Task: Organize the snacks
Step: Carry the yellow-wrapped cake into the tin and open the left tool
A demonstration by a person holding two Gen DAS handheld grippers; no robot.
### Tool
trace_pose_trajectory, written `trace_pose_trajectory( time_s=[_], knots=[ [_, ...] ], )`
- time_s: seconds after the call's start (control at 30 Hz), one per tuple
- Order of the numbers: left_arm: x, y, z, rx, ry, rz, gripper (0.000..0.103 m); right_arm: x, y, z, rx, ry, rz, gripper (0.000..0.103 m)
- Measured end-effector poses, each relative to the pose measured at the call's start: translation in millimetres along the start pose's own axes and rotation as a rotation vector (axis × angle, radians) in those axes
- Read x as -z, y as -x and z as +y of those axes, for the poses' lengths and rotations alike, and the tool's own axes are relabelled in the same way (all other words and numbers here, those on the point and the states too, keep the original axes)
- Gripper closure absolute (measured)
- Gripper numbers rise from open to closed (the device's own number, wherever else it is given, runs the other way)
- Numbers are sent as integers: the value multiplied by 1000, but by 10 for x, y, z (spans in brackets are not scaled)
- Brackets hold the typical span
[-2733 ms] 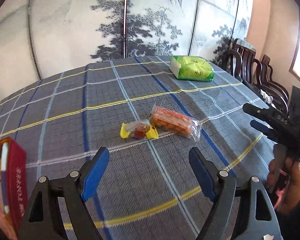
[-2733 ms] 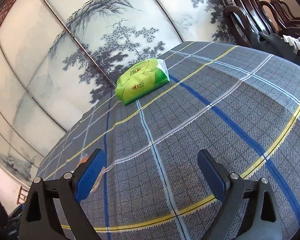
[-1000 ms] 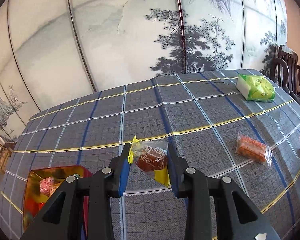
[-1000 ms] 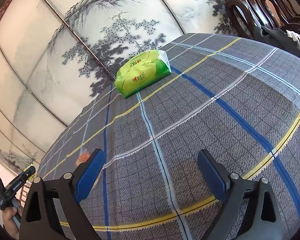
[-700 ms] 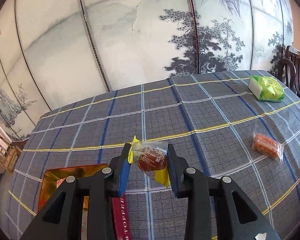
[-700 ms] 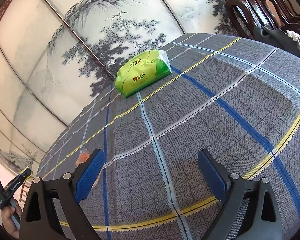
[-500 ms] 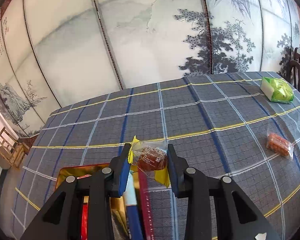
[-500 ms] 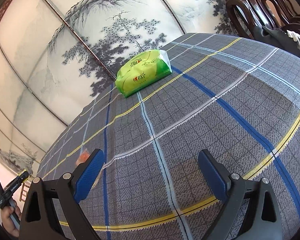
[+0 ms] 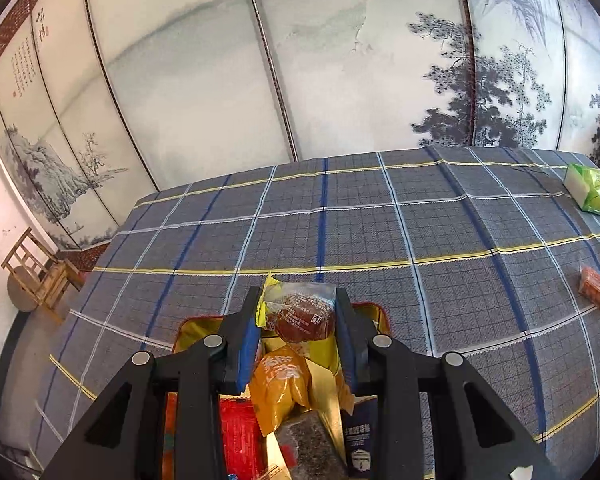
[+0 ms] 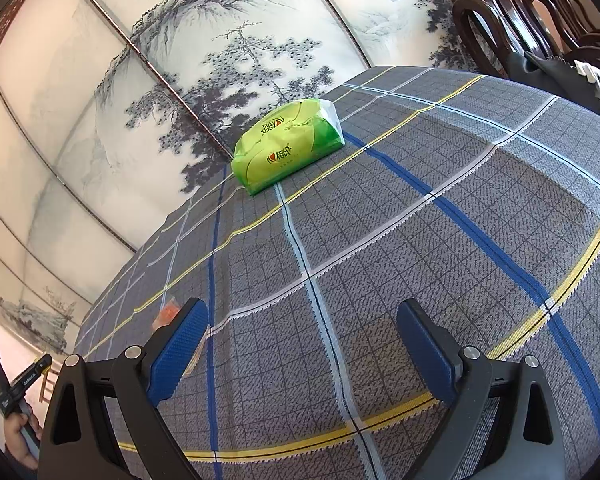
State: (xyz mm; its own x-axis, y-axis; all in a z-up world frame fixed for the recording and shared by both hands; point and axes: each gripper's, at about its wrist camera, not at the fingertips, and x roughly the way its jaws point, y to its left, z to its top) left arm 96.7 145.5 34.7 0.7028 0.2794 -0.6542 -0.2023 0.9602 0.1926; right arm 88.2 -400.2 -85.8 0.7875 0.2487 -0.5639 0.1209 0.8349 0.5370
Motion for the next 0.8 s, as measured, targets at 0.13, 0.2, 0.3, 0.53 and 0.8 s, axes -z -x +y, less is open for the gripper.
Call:
trace_pose_trajectory(
  time_s=[0.13, 0.2, 0.3, 0.53, 0.8],
  knots=[
    [81, -53, 269, 24, 59, 41, 73, 0, 0, -1, 0, 0, 0, 7],
    [135, -79, 402, 37, 87, 63, 73, 1, 0, 0, 0, 1, 0, 7],
    [219, -105, 536, 40, 100, 82, 73, 1, 0, 1, 0, 0, 0, 7],
    [419, -124, 708, 51, 119, 112, 73, 1, 0, 3, 0, 1, 0, 7],
    [599, -147, 682, 65, 71, 133, 72, 4, -4, 16, 1, 1, 1, 6]
  ],
)
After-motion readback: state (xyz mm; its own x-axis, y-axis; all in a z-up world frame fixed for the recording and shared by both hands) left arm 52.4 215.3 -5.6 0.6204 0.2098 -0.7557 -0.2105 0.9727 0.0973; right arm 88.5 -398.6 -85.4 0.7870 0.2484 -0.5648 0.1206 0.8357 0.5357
